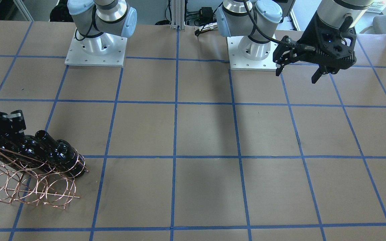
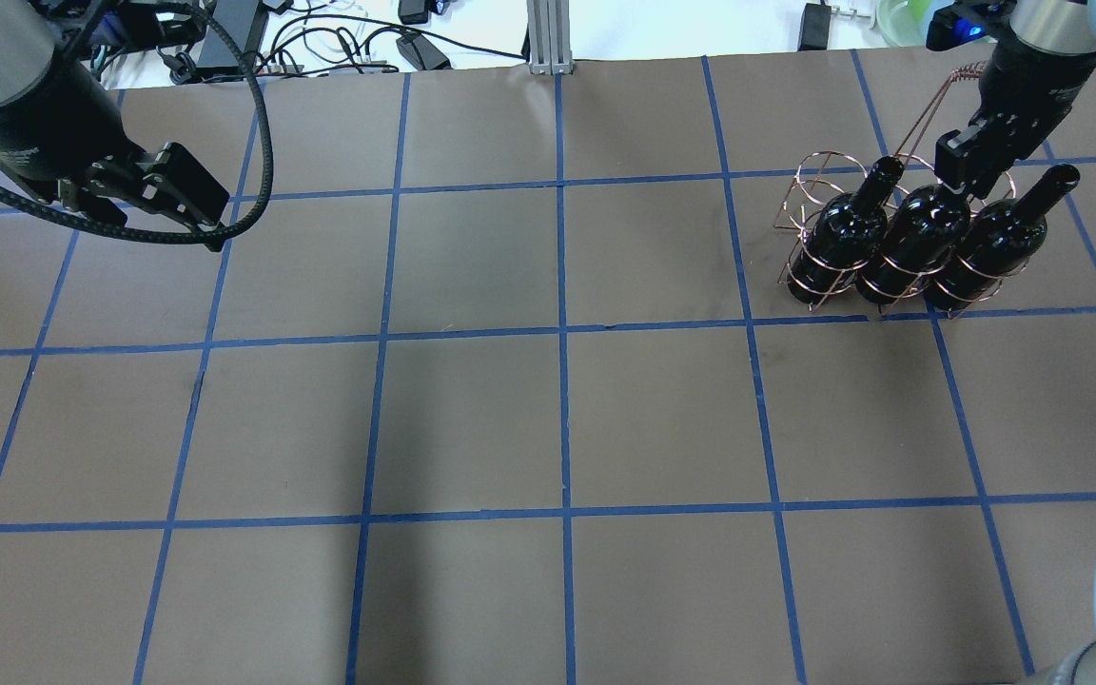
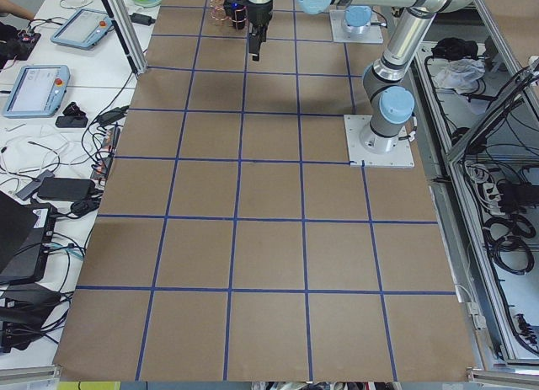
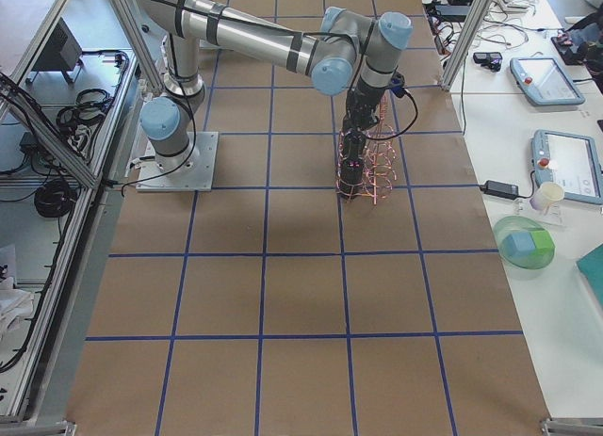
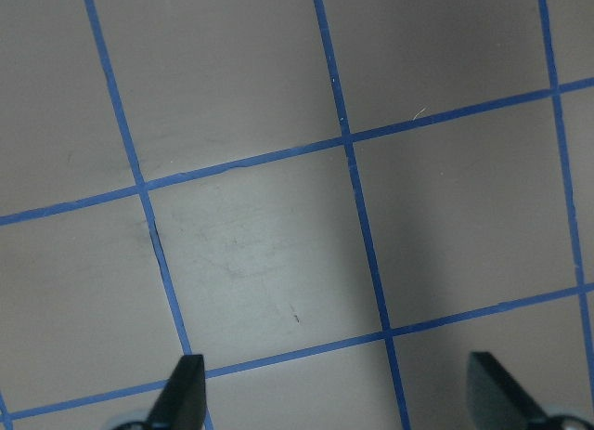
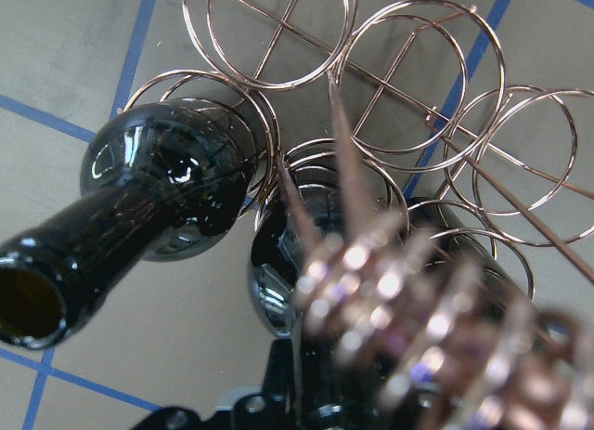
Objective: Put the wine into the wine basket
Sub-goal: 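Open the right gripper to release the bottle in the rack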
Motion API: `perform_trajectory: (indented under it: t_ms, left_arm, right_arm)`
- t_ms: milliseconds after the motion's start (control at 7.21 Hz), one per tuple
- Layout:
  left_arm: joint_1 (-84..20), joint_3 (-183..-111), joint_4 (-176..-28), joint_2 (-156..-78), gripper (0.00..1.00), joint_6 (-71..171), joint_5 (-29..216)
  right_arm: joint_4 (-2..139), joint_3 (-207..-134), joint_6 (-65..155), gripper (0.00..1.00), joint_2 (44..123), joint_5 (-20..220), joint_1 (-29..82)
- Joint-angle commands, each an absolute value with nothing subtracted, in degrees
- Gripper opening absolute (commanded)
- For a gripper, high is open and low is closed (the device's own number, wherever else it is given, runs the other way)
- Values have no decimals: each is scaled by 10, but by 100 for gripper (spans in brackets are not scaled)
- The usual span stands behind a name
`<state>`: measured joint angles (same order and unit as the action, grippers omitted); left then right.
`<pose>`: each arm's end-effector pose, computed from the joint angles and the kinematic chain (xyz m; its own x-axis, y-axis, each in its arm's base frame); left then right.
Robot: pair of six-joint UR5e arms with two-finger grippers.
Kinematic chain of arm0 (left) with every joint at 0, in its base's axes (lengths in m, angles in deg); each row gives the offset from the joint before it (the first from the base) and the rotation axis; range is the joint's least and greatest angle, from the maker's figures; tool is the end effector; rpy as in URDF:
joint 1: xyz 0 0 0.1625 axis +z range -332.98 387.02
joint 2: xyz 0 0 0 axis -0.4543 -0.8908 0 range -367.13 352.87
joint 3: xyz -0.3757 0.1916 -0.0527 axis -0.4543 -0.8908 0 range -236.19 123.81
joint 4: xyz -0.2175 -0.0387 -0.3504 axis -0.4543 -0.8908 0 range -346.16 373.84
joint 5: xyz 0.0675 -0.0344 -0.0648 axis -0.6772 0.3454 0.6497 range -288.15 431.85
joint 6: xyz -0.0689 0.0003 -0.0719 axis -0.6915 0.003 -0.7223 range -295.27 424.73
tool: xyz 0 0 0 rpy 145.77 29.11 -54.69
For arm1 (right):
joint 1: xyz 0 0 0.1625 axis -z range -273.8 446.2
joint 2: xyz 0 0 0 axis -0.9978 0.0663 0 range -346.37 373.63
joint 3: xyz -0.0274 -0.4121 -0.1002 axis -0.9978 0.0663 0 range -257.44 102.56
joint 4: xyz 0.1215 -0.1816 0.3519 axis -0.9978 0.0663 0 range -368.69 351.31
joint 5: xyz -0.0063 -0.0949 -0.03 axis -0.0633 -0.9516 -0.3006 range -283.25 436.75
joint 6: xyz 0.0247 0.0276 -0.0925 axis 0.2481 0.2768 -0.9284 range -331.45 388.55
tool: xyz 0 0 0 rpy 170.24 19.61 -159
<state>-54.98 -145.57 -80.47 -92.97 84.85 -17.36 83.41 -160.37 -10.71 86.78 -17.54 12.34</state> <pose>-0.0693 -0.4748 0.5202 -0.9776 0.2101 0.0101 0.2100 0.9776 -0.0125 -0.0447 -0.6068 0.3907 -0.9183 -0.3951 -0.0271 -0.3944 0.9065 0.1504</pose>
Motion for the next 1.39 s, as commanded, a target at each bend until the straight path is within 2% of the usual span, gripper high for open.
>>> perform_trajectory:
  t_ms: [0, 139, 277, 693, 970, 1109, 1248]
  left_arm:
    - [-550, -1456, -805, -930, 100, 849, -174]
    - [-550, -1456, -805, -930, 100, 849, -174]
    - [-550, -1456, -805, -930, 100, 849, -174]
    - [-550, -1456, -805, -930, 100, 849, -174]
    - [-550, -1456, -805, -929, 100, 849, -174]
    - [-550, -1457, -805, -929, 100, 849, -174]
    - [-550, -1456, -805, -929, 100, 849, -174]
  right_arm:
    - [834, -1605, -107, 62, 869, -188, 124]
    - [833, -1605, -107, 72, 869, -196, 124]
    - [830, -1605, -107, 78, 877, -197, 124]
    - [826, -1603, -93, 84, 967, -191, 123]
    - [822, -1605, 6, 84, 1020, -168, 117]
    - [820, -1608, 58, 89, 1031, -137, 106]
    - [816, -1615, 123, 99, 1044, -133, 88]
